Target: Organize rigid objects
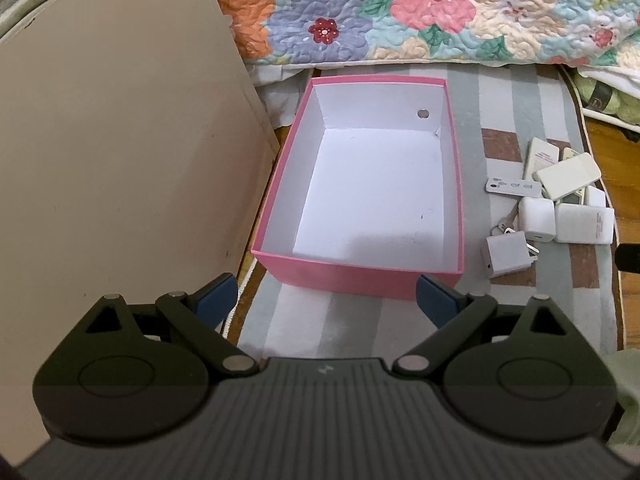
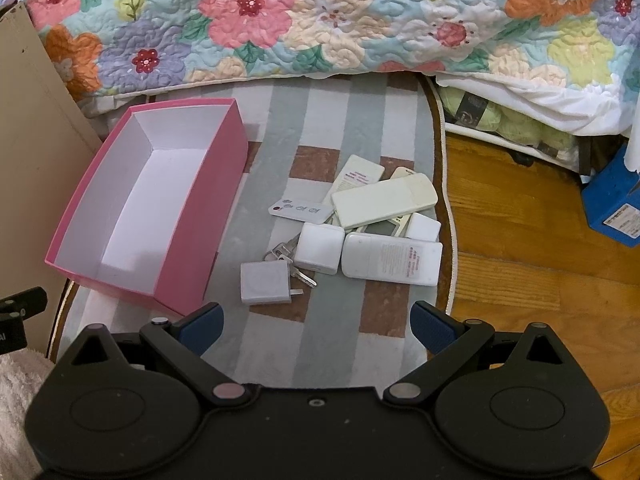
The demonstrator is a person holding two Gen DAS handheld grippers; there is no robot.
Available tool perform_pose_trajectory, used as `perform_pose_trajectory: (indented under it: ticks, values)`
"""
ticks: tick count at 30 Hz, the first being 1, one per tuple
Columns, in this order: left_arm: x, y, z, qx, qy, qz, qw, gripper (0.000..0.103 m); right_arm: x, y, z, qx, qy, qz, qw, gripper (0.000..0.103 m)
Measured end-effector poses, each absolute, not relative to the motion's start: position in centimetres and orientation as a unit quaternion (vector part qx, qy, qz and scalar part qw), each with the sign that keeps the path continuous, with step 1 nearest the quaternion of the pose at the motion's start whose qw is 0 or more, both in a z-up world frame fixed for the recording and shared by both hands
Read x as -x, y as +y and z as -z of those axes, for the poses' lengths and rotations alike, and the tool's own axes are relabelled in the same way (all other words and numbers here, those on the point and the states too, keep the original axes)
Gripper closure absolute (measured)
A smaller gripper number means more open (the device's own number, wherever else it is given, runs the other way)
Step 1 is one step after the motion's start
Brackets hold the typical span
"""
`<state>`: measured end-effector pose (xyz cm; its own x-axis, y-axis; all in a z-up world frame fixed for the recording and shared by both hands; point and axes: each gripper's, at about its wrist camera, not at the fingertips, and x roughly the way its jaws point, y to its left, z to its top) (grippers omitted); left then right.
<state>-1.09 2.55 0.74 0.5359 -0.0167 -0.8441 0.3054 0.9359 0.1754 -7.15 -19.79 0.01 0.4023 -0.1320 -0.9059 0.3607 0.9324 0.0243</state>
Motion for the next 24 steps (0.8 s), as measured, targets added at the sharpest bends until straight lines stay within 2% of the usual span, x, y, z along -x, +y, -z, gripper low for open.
perform_pose_trajectory:
  ticks: [11, 17, 24]
  values:
    - [2.2, 1.6, -0.6, -0.182, 0.454, 0.099, 0.867, 0.006, 7.3, -20.0, 0.2, -0.113, 0.527, 0.147, 0.830, 0.002]
    - [2.0, 1.9, -0.9, -0.143, 0.468, 0.117, 0.864, 0.006, 7.3, -20.0, 0.2, -0.108, 0.528, 0.148, 0.829, 0.002]
    - [1.8, 1.6, -1.4, -0.154, 0.457, 0.123, 0.867, 0.007, 7.3, -20.1, 0.2, -0.103, 0.529, 0.152, 0.828, 0.002]
